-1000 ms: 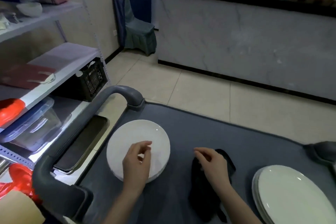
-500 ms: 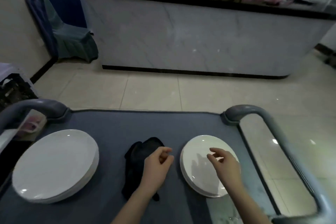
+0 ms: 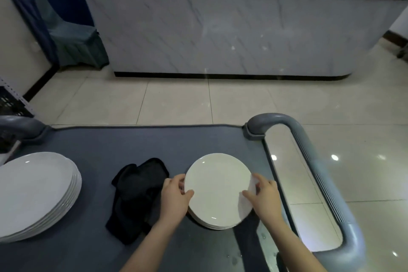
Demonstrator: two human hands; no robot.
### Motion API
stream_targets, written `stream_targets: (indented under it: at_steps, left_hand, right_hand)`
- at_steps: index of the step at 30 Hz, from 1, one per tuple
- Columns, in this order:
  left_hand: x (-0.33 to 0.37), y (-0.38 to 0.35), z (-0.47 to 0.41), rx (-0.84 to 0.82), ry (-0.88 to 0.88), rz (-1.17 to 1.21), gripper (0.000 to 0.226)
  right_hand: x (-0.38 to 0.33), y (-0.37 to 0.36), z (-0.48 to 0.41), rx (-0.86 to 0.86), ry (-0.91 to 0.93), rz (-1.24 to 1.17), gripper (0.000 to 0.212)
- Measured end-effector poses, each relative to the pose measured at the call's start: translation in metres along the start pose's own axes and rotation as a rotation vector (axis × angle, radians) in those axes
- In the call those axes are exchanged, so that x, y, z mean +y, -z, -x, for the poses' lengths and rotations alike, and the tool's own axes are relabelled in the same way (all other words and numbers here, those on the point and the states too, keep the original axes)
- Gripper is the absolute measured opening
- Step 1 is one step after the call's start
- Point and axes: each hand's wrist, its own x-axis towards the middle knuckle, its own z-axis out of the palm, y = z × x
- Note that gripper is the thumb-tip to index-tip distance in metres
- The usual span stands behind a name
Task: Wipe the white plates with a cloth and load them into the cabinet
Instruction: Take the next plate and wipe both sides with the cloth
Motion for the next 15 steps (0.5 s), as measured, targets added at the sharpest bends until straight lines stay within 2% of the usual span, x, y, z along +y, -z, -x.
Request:
stream_targets:
  at_steps: [9,15]
  left_hand:
    - [0.0040,-0.0061,0.0042,0.044,0.069,0.027,0.043]
    - [-0.0007,0.0012,0.0001,0.028,0.156,0.176,0.042]
  right_hand:
    - [0.0100,0.0000,-0.0096,-0.023,-0.019,-0.077,0.049]
    - [0.0009,-0.0001,-0.0086,-0.014,-0.032,-0.285,0.046]
